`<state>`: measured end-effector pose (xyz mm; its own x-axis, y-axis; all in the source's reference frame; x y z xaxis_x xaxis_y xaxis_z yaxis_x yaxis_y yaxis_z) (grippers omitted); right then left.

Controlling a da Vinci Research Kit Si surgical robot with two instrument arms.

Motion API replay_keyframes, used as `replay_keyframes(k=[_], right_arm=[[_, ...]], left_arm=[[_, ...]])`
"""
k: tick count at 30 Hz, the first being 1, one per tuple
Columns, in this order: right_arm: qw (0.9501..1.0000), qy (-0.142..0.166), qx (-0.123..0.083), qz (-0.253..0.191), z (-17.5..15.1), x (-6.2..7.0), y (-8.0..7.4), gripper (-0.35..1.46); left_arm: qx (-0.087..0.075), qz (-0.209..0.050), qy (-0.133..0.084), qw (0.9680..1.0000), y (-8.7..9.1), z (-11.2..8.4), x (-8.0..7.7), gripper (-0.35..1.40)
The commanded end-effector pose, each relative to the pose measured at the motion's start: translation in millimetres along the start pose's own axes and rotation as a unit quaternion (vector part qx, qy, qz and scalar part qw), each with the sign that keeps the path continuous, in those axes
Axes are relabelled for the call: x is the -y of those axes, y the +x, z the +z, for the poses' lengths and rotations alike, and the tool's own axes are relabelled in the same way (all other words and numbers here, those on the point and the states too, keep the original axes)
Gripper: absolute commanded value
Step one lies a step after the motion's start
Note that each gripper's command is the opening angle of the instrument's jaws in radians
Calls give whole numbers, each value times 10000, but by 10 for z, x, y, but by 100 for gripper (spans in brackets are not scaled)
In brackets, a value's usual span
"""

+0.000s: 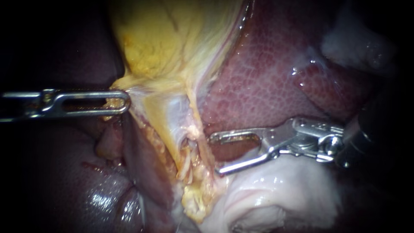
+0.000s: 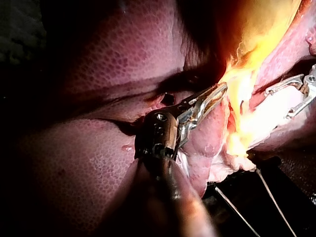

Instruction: Going back second clip left tube

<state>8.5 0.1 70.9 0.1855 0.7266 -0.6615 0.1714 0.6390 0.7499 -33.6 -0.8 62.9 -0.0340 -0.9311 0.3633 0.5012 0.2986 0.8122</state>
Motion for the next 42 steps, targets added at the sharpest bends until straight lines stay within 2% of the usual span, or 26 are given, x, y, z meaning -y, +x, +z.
replay_keyframes(k=[1, 10, 14, 16, 21, 25, 30, 33, 37, 42], right_arm=[[10000, -15, -11, -13, -3, 1, 2, 60], [9996, -124, -151, -207, -32, 16, 30, 60], [9996, -133, -151, -212, -28, 19, 29, 60], [9995, -152, -148, -237, -20, 19, 22, 60], [9992, -50, -102, -372, 17, 9, -16, 60], [9996, -25, 11, -267, 43, -2, -46, 60], [9997, -60, 130, -200, 66, -21, -73, 60], [9997, -95, 129, -166, 74, -32, -82, 60], [9995, -191, 157, -174, 81, -46, -87, 60], [9995, -245, 144, -169, 85, -51, -86, 60]], left_arm=[[-2, 2, 1, 10000, 0, 0, 0, -35], [-5, 3, 10, 10000, 1, 2, 0, -35], [-4, 3, 8, 10000, 1, 2, 0, -35], [-4, 3, 8, 10000, 1, 3, 0, -35], [-4, 3, 8, 10000, 1, 3, 0, -35], [-3, 3, 7, 10000, 1, 2, 1, -35], [-3, 2, 6, 10000, 1, 2, 1, -35], [-3, 2, 6, 10000, 1, 2, 1, -35], [-1, 1, 3, 10000, 1, 2, 3, -35], [-1, 0, 2, 10000, 1, 1, 3, -35]])
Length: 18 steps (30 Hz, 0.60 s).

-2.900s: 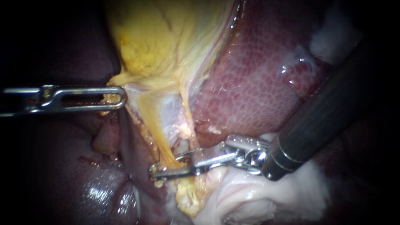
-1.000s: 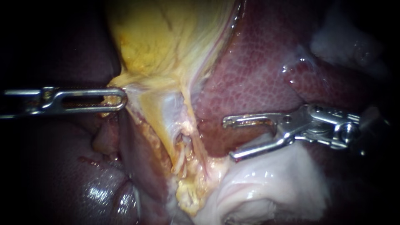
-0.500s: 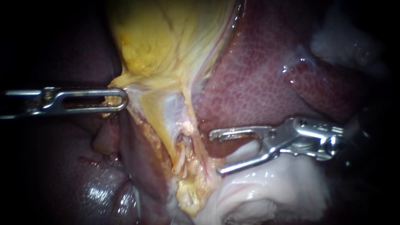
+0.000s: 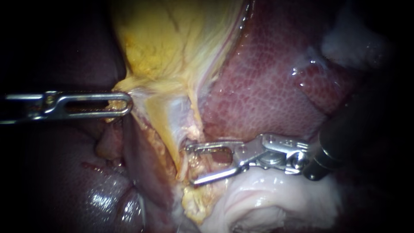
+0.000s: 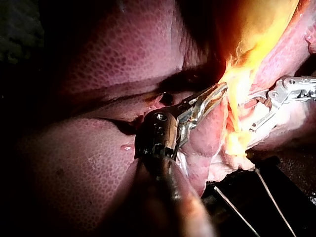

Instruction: Going back second clip left tube

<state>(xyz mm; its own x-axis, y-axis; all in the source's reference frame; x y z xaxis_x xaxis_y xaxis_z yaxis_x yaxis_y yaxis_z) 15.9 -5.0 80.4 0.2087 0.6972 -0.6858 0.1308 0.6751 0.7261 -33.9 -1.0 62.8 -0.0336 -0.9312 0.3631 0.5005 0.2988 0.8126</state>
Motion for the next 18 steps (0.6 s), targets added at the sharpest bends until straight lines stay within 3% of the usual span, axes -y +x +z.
replay_keyframes(k=[1, 18], right_arm=[[10000, -4, -3, 0, 2, 0, 1, 60], [9998, 154, 64, 136, 25, 4, -6, 60]], left_arm=[[1, 0, -2, 10000, 0, 0, 0, -35], [-2, -2, 6, 10000, 0, 1, 2, -35]])
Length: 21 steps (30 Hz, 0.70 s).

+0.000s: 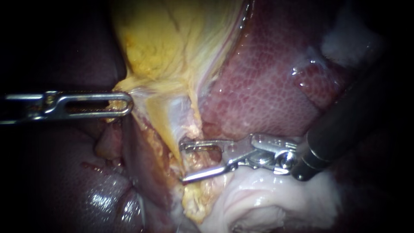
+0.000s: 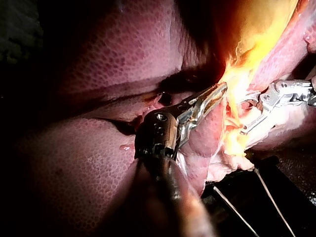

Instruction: Going back second clip left tube

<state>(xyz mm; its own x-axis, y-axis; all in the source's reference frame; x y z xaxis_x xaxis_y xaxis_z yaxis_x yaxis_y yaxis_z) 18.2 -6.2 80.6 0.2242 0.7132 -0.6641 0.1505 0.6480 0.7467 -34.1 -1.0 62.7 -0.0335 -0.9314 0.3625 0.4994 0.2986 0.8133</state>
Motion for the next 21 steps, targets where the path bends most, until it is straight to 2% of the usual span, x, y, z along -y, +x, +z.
replay_keyframes(k=[1, 9, 13, 21], right_arm=[[10000, 37, 25, 17, 1, 1, -1, 60], [9995, 274, 157, 98, 11, 9, -11, 60], [9987, 428, 215, 148, 18, 15, -10, 60], [9975, 678, 40, 215, 15, 23, 1, 60]], left_arm=[[-1, 0, 0, 10000, 0, 0, 0, -35], [-1, 0, 0, 10000, 0, 0, 0, -35], [-2, -1, 1, 10000, -1, 0, 0, -35], [-7, -1, 8, 10000, -1, -1, -4, -35]])
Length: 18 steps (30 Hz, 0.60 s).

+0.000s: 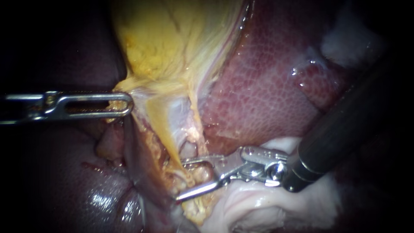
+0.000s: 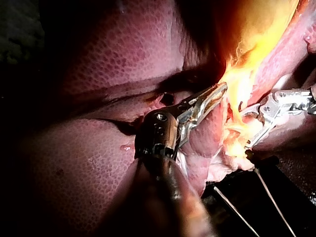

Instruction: Going back second clip left tube

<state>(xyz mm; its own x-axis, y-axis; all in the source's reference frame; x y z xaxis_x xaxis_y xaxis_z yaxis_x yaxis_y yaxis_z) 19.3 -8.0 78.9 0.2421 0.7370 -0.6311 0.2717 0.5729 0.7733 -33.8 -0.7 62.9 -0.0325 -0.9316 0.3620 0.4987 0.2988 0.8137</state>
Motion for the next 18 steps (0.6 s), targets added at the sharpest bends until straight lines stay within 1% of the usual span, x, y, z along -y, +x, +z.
replay_keyframes(k=[1, 7, 11, 13, 17, 18], right_arm=[[10000, 27, -26, 24, 1, 1, 0, 60], [9995, 275, -21, 118, 5, 7, -1, 60], [9988, 457, 28, 173, 7, 15, -2, 60], [9989, 432, 17, 168, 7, 15, 0, 60], [9995, 232, -64, 194, 0, 7, 5, 60], [9997, 109, -80, 208, -4, 3, 8, 60]], left_arm=[[-1, 0, 5, 10000, 0, 0, -1, -35], [-3, -1, 6, 10000, -1, 1, -4, -35], [-4, -1, 8, 10000, -1, 1, -6, -35], [-4, -2, 8, 10000, -1, 1, -6, -35], [-3, -5, 4, 10000, -2, 0, -4, -35], [-3, -6, 3, 10000, -2, 0, -3, -35]])
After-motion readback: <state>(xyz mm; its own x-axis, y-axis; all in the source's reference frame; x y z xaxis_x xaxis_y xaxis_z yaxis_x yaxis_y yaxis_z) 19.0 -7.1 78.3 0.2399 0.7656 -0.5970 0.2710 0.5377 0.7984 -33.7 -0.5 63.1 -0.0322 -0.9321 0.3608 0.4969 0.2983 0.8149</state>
